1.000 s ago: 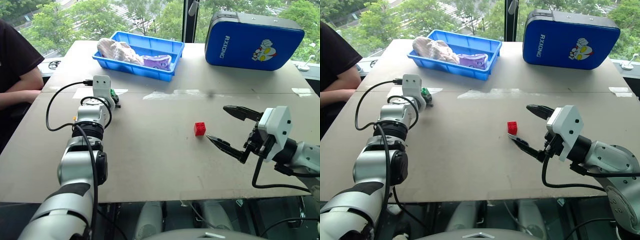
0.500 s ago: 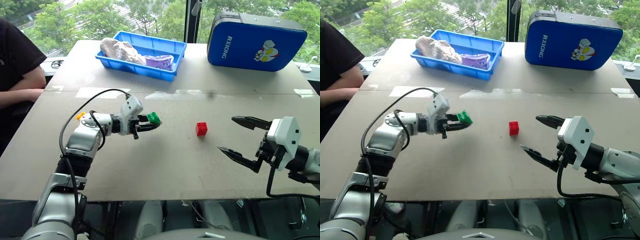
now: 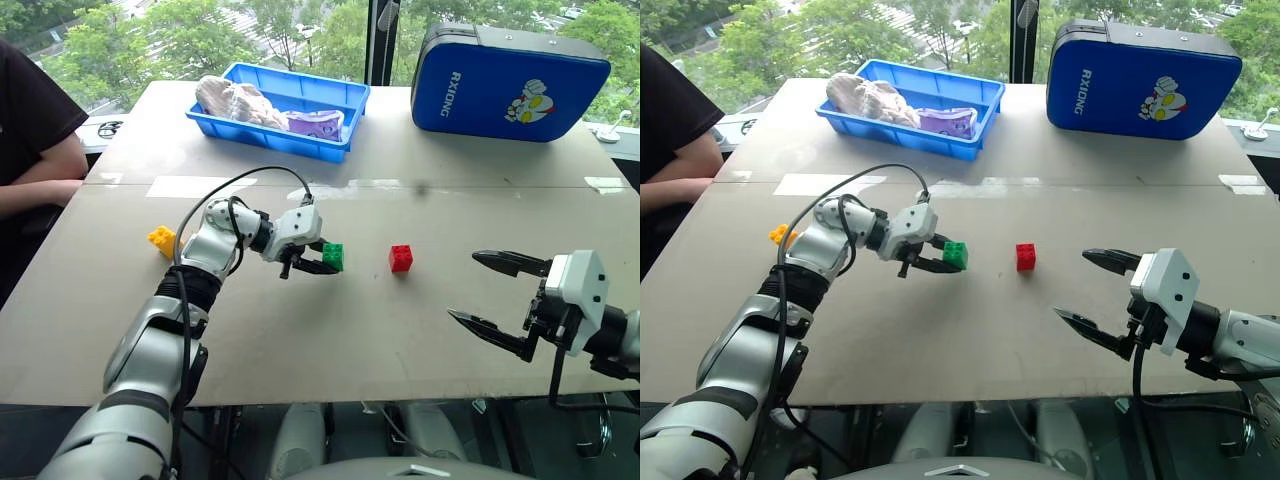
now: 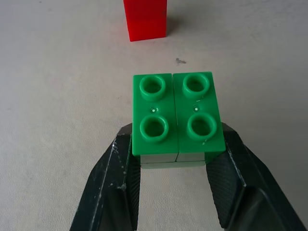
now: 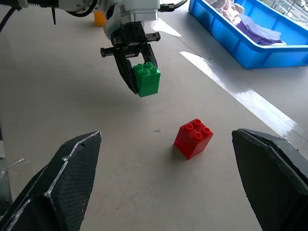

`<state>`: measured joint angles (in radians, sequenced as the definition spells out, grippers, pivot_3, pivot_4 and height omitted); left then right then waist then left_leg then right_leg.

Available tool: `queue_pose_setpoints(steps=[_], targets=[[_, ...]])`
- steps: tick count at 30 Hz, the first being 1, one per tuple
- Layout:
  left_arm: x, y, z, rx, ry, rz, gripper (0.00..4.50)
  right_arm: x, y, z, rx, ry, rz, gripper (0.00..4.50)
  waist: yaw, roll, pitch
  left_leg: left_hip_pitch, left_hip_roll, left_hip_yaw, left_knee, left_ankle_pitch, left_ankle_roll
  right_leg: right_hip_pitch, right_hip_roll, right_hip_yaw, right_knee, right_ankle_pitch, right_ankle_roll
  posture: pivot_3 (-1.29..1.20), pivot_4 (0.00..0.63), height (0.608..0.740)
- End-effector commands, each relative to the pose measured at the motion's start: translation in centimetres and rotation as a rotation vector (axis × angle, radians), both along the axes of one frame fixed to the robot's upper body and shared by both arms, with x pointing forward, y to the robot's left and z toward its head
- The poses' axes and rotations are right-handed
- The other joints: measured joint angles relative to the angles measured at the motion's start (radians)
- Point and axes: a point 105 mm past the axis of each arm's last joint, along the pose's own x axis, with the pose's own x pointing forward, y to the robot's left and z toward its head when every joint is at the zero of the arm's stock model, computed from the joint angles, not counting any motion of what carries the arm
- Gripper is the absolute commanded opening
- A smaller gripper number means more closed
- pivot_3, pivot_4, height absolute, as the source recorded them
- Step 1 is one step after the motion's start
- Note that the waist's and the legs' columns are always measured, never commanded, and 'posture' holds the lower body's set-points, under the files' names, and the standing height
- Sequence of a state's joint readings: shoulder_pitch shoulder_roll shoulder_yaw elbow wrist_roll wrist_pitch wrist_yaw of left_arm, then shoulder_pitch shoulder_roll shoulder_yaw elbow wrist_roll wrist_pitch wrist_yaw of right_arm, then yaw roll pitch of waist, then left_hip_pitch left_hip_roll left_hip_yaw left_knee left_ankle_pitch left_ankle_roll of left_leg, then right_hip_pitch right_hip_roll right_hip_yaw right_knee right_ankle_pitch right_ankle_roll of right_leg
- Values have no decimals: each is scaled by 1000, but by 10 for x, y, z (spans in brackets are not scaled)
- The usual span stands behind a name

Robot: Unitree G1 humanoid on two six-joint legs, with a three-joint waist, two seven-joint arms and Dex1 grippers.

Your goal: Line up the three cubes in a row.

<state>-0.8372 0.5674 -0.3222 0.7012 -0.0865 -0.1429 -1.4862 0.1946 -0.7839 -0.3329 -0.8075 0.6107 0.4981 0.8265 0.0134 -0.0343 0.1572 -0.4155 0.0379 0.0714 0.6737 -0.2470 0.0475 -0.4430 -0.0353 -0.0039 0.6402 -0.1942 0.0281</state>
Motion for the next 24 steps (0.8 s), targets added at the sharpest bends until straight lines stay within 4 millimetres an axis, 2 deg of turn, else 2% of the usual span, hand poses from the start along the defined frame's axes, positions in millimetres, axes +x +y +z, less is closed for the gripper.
queue_pose_setpoints(steps=[1,13,18,20,21,24], targets=[[3,2,5,21,-47,-24,1321,-3,2,6,-24,-49,15,4500,0,0,0,0,0,0,0,0,0,0,0,0,0,0,1,0,150,740],[14,-5,5,29,-57,19,1321,-3,3,7,-6,-54,4,4500,1,0,0,0,0,-1,0,0,0,0,0,1,0,-1,2,0,150,740],[18,-5,-1,59,-63,39,1321,-3,3,7,-11,-55,4,4500,1,0,0,1,0,-1,0,0,0,0,0,1,1,-1,2,0,150,740],[17,-5,-3,50,-38,44,2342,-2,3,7,-10,-56,4,4500,1,0,0,1,0,-1,0,0,0,0,0,1,1,-1,2,0,150,740],[15,-4,-4,48,-31,39,2543,-2,3,7,-10,-56,3,4500,1,0,0,1,0,-1,0,0,0,0,0,1,1,-1,2,0,150,740],[15,-4,-5,28,-30,48,4078,-2,3,6,-10,-54,4,4500,1,0,0,1,0,-1,0,0,0,0,0,1,1,-1,2,0,150,740]])
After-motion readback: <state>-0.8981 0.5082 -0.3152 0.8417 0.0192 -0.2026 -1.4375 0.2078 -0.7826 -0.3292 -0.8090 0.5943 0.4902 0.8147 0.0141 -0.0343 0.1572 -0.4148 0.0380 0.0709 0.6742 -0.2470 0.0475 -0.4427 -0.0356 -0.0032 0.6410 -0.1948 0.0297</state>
